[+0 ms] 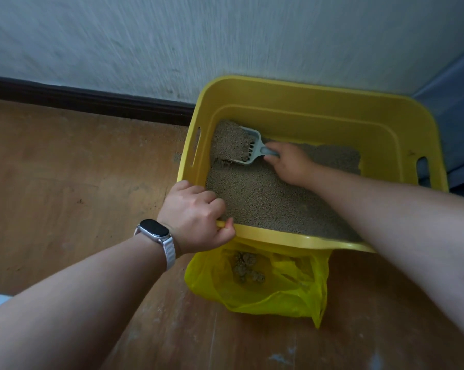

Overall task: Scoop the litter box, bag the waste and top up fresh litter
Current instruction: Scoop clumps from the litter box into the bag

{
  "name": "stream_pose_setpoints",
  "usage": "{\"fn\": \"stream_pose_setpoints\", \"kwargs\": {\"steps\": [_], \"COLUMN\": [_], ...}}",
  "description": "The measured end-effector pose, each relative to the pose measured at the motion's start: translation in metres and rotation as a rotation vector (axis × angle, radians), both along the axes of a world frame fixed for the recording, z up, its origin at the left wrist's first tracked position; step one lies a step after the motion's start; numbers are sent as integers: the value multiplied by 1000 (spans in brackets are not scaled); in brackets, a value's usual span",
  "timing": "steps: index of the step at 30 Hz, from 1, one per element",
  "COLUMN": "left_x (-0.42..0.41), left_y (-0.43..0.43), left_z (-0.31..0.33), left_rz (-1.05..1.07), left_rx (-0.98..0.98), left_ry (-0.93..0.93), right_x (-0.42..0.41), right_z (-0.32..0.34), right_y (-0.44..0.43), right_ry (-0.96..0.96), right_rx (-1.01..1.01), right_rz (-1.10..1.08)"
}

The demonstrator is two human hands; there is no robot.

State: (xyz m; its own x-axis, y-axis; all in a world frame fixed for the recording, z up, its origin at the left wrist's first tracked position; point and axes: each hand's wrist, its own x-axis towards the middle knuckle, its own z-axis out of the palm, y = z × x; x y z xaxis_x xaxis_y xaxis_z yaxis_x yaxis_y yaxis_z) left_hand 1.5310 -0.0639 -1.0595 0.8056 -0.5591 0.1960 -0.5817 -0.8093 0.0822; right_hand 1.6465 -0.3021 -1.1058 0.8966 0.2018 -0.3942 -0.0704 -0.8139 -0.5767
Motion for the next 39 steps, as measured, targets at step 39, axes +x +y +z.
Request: {"fn": "stream_pose_setpoints", "kwargs": {"steps": [39], "left_x": [-2], "left_y": [-4], "left_z": [4], "left_rz": [13], "left_rx": [105], "left_ry": [-14], "right_x": [-143], "right_z": [100], "right_y": [-73], "right_ry": [-238], "right_rx": [-80], "right_rz": [-278]}}
